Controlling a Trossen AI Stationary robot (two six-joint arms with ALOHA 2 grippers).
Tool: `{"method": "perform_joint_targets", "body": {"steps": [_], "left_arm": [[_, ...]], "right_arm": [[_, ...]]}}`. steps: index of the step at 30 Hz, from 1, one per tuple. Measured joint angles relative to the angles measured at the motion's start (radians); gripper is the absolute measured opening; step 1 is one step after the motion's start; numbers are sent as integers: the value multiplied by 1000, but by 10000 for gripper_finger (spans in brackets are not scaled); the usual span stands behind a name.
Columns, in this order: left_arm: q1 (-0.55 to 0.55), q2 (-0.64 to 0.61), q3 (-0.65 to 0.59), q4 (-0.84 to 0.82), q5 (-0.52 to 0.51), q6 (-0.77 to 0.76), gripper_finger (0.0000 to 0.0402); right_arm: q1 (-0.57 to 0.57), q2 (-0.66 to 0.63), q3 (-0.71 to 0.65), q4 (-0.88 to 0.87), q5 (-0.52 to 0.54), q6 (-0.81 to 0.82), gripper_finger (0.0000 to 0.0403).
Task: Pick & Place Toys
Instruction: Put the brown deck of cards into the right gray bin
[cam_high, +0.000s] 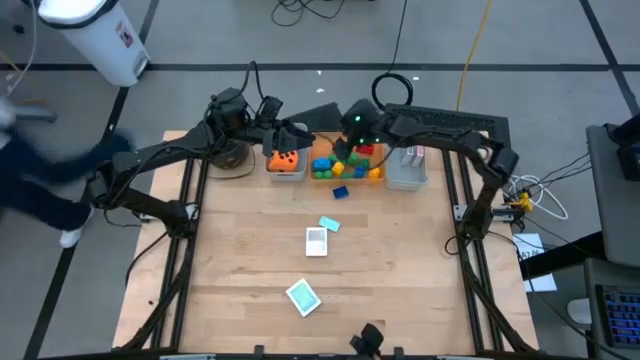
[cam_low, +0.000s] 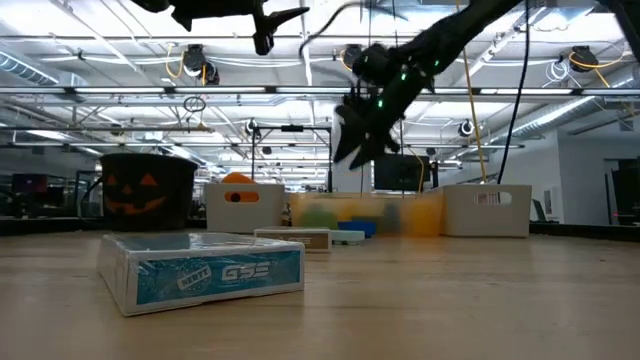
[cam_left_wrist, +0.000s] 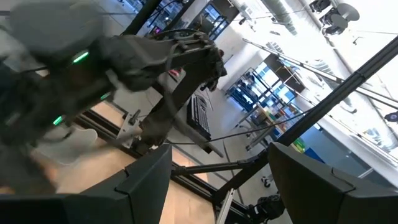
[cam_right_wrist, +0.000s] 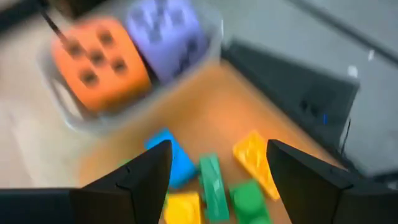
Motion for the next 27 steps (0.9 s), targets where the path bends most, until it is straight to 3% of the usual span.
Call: {"method": "perform_joint_targets", "body": {"steps": [9,15,18,23,27], "left_arm": [[0,0,0,1,0,-9,273],[-15,0,0,2,0,-10,273],[-34,0,0,2,1,-10,273],[-75,0,0,2,-11,-8,273],[-125,0,0,3,-40,43,273]], "right_arm": [[0,-191,0,287,-3,240,247],[1,-271,-137,856,-265,496,248],[13,-304,-235,1059,-289,615,245],[51,-372,-380,1223,-285,726,238],[109,-421,-445,1224,-288,808,238]]}}
